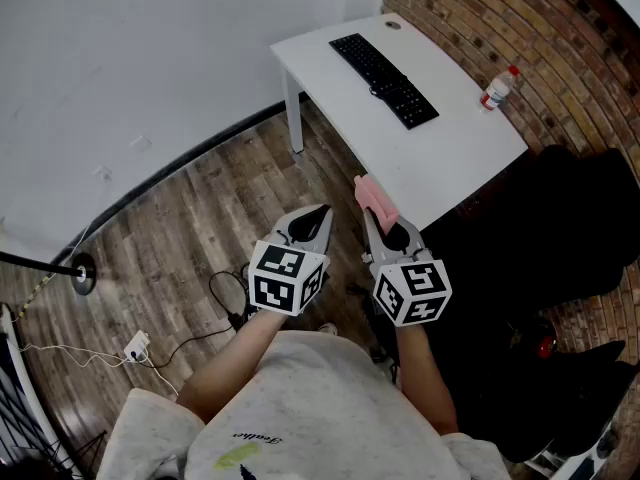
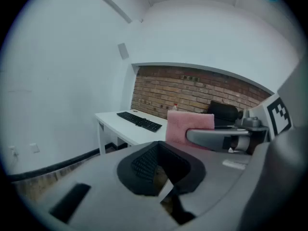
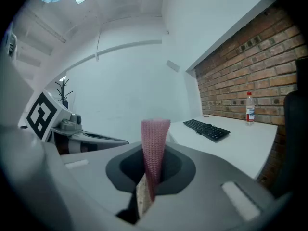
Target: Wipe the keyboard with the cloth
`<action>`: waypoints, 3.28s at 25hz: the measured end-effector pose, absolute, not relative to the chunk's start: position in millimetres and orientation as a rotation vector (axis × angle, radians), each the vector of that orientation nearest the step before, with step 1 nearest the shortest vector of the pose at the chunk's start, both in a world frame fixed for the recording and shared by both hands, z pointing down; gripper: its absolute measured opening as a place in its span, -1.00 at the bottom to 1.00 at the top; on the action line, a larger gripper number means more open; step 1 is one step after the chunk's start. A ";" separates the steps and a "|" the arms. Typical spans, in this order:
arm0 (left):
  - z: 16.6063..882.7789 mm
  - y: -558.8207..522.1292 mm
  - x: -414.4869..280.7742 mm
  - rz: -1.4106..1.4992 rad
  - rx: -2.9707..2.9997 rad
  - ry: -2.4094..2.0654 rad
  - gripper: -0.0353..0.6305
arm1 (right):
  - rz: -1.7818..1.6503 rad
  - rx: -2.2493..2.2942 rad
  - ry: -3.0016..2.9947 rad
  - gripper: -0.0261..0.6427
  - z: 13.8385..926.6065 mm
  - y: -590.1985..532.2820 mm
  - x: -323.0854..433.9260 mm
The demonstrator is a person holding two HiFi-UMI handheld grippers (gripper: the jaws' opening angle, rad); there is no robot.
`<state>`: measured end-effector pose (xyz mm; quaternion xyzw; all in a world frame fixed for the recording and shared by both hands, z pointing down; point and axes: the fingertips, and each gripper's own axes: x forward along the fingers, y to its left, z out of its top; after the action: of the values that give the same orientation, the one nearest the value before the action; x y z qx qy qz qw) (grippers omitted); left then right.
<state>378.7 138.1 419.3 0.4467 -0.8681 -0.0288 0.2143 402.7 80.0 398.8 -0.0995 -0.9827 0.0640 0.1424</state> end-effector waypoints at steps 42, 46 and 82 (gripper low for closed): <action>437.6 145.1 92.3 -0.124 1.384 -2.270 -0.90 | 0.200 -0.154 -2.754 -0.85 421.5 100.8 122.0; 438.7 144.0 59.1 -0.122 1.419 -2.252 -0.90 | 0.192 -0.127 -2.754 -0.85 422.4 103.0 87.3; 457.3 28.2 -152.3 -0.030 1.533 -2.157 -0.90 | 0.372 0.040 -2.812 -0.85 430.1 -17.7 -129.5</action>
<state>-152.3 28.2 457.3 0.5615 -0.7902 -0.0110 0.2453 -129.5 -17.7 430.1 0.0139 -0.9798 0.1295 0.1520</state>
